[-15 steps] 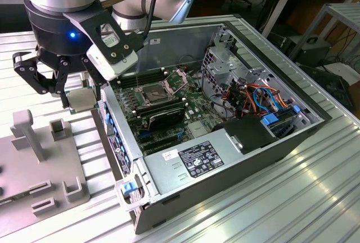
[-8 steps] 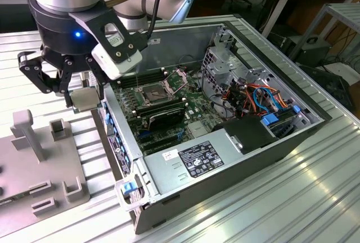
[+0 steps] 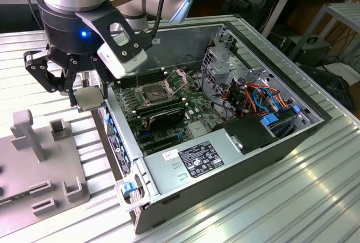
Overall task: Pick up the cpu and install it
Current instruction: 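Pick up the cpu and move it towards the insertion slot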
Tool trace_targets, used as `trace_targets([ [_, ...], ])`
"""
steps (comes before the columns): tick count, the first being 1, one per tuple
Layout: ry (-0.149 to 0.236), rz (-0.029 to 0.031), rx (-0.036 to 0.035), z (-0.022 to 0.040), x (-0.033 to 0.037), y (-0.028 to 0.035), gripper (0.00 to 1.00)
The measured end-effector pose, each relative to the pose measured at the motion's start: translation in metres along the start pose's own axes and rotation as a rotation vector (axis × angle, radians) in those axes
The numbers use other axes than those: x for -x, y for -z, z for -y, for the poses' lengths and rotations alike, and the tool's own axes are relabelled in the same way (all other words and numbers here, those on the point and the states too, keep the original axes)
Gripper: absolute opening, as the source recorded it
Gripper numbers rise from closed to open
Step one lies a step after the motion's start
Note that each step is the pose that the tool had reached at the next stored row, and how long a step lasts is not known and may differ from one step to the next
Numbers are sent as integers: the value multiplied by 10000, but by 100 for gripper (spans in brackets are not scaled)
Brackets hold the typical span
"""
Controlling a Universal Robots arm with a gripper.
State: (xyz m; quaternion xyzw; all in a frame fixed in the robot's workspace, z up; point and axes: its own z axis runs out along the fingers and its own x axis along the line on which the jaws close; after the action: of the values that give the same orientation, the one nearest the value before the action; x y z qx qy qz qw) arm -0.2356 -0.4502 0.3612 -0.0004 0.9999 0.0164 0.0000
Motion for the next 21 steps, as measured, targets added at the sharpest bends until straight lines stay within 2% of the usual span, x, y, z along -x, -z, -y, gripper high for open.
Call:
trace_targets([
  [21, 0, 0, 0, 0, 72, 0, 55],
])
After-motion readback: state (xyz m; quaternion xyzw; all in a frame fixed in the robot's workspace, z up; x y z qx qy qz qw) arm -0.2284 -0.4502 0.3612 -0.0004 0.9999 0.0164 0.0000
